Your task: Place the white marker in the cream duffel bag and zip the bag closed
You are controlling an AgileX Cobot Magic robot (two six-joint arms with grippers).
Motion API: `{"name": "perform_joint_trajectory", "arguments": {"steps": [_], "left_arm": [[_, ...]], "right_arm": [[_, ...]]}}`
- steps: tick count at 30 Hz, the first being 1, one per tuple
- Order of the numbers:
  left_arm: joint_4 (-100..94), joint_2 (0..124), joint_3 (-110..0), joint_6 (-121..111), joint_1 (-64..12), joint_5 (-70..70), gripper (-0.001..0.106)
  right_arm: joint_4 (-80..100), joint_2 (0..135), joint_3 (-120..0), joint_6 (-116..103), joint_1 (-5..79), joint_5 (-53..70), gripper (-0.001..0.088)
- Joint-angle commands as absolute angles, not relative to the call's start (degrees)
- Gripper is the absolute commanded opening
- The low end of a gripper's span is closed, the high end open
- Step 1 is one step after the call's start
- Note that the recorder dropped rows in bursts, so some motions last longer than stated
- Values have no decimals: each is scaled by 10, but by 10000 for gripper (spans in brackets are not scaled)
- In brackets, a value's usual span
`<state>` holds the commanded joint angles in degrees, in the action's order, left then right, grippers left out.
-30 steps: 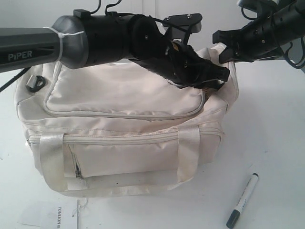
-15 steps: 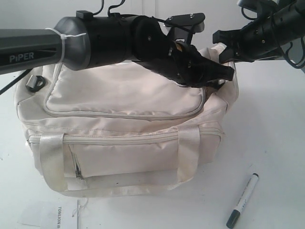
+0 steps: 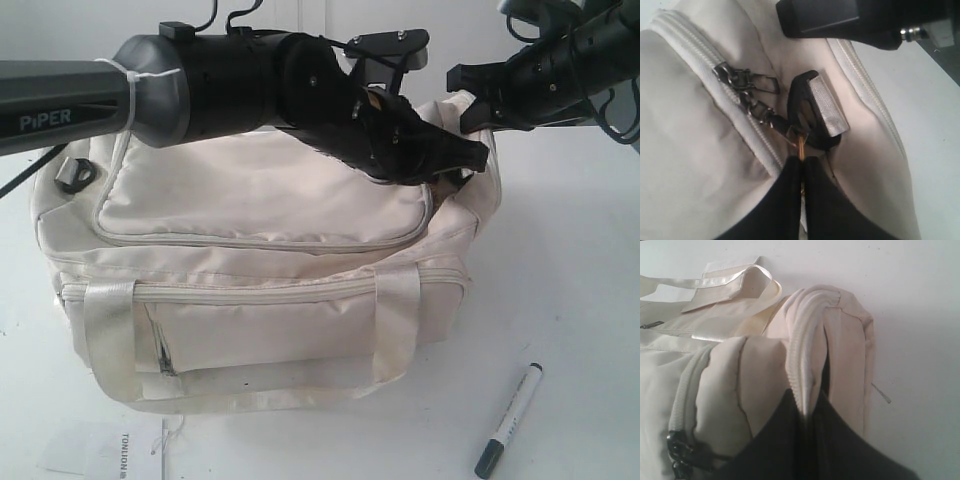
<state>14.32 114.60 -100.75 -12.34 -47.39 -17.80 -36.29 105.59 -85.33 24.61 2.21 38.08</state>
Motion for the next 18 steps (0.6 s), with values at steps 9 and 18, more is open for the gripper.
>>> {"name": "perform_joint_trajectory", "arguments": {"steps": [9, 18], "left_arm": [[130, 1131, -1008, -151, -474, -203, 0], [126, 1113, -1008, -157, -474, -213, 0]], "right_arm": [[-363, 1056, -853, 246, 22, 381, 0], [-363, 1056, -853, 246, 22, 381, 0]]}}
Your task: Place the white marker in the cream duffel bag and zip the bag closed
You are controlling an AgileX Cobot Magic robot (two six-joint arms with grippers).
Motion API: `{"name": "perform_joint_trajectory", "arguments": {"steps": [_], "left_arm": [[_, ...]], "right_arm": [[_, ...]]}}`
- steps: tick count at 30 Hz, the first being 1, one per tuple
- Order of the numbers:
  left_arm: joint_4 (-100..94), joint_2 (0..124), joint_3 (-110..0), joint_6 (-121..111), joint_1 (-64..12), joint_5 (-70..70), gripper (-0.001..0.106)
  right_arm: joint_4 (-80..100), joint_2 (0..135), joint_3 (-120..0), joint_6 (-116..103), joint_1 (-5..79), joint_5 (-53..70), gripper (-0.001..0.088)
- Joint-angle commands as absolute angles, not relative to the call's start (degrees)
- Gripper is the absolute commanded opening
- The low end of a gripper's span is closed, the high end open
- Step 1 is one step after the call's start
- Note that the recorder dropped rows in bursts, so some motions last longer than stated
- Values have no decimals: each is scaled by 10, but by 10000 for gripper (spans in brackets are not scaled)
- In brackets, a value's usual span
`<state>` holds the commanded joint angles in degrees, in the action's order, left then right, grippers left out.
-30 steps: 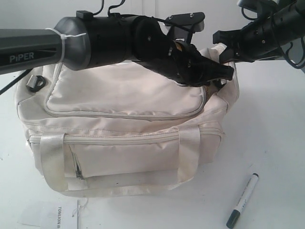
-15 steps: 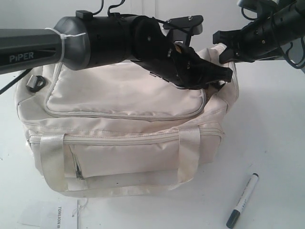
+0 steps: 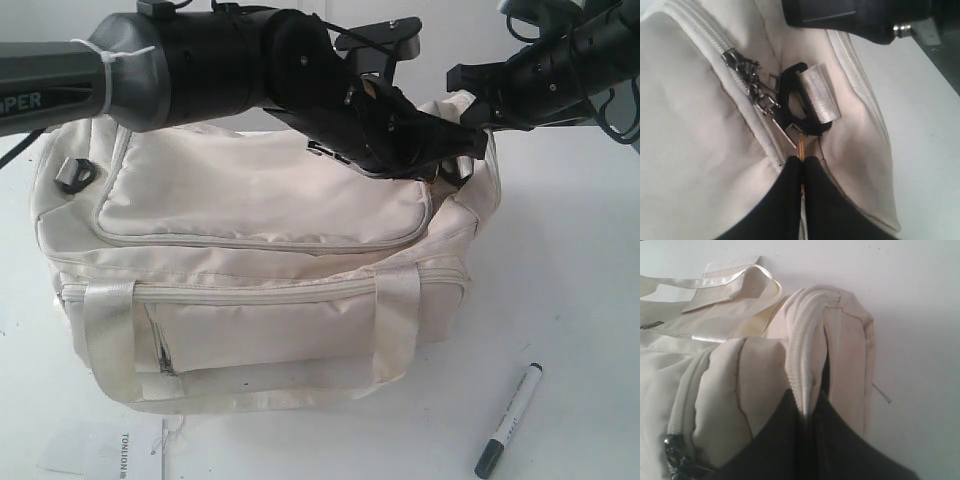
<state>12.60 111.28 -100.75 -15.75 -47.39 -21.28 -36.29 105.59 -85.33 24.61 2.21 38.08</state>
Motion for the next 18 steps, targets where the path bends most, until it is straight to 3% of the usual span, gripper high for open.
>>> {"name": "perform_joint_trajectory", "arguments": {"steps": [18], "left_arm": [[130, 1106, -1008, -157, -483, -249, 0]], "right_arm": [[-363, 1056, -853, 238, 22, 362, 0]]}}
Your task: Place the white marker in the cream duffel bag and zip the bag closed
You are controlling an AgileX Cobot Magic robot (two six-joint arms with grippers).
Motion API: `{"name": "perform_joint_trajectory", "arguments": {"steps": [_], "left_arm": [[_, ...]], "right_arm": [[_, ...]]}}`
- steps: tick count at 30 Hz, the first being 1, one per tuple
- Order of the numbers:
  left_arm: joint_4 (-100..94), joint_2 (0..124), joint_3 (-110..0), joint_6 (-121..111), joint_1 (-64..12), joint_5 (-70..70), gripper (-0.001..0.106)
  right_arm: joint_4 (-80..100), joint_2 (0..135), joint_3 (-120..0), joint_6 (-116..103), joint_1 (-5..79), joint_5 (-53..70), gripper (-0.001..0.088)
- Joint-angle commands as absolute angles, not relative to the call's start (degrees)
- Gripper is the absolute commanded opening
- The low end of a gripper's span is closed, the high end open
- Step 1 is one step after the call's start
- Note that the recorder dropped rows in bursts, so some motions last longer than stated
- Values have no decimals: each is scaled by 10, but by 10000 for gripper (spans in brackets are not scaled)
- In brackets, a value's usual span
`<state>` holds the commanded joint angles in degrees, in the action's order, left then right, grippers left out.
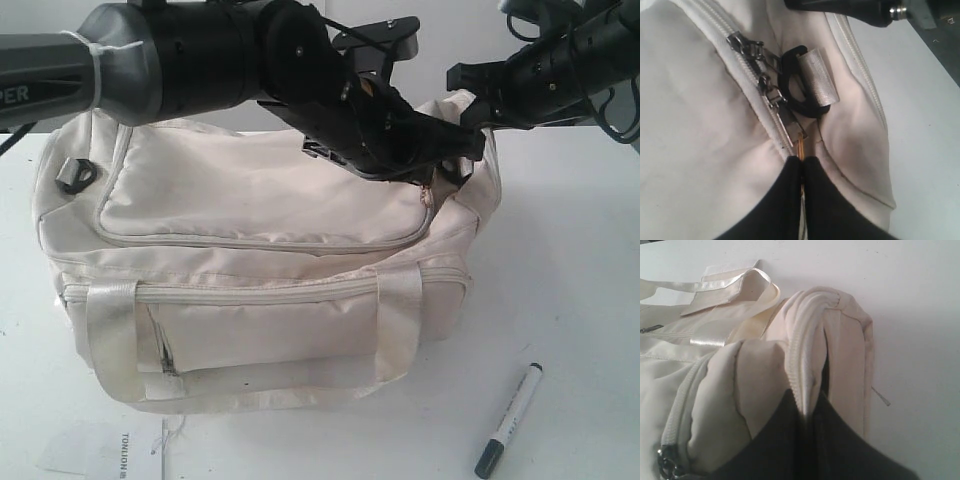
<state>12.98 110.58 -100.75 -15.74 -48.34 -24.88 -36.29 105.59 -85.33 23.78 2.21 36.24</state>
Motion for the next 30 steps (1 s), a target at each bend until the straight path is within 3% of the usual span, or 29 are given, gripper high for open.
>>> {"name": "perform_joint_trajectory", "arguments": {"steps": [30], "left_arm": [[128, 1067, -1008, -130, -494, -293, 0]], "right_arm": [[-363, 1056, -853, 235, 22, 363, 0]]}}
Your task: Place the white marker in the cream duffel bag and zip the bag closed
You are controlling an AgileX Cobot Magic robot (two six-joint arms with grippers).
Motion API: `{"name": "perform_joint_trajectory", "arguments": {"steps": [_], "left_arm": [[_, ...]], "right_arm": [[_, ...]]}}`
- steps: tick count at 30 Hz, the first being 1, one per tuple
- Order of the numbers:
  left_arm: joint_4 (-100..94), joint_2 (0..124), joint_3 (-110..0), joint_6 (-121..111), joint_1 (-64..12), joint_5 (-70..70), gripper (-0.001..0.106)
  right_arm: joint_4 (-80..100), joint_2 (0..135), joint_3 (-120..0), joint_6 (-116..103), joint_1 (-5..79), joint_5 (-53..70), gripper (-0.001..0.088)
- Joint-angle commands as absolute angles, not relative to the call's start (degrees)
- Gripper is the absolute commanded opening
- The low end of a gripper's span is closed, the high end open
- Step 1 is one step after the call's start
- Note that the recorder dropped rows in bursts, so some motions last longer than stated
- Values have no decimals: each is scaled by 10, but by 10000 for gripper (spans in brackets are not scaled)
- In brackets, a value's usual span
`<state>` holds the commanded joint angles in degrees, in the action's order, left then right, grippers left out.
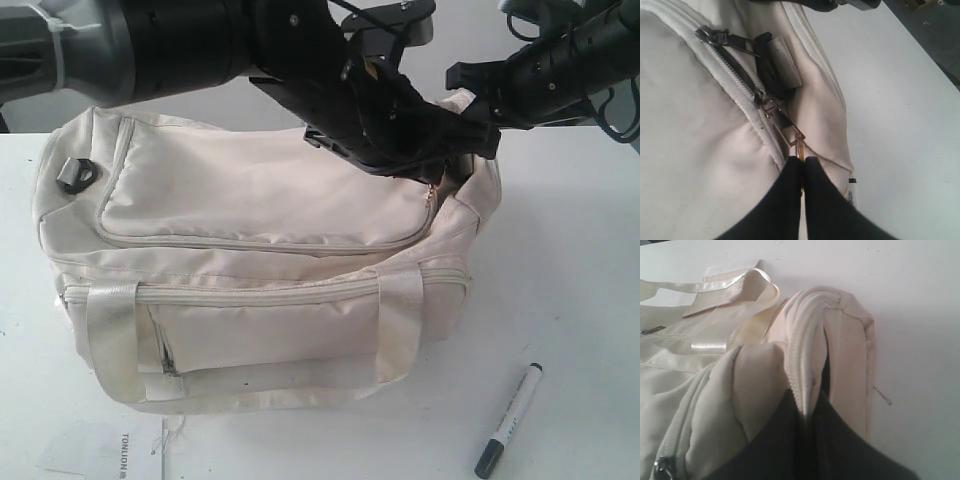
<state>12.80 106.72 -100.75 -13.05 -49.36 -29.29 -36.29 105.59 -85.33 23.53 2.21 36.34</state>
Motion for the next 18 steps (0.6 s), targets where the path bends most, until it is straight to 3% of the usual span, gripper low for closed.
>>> {"name": "perform_joint_trajectory", "arguments": {"steps": [18], "left_arm": [[128, 1051, -1008, -105, -495, -316, 0]], "right_arm": [[-361, 1056, -853, 233, 22, 366, 0]]}}
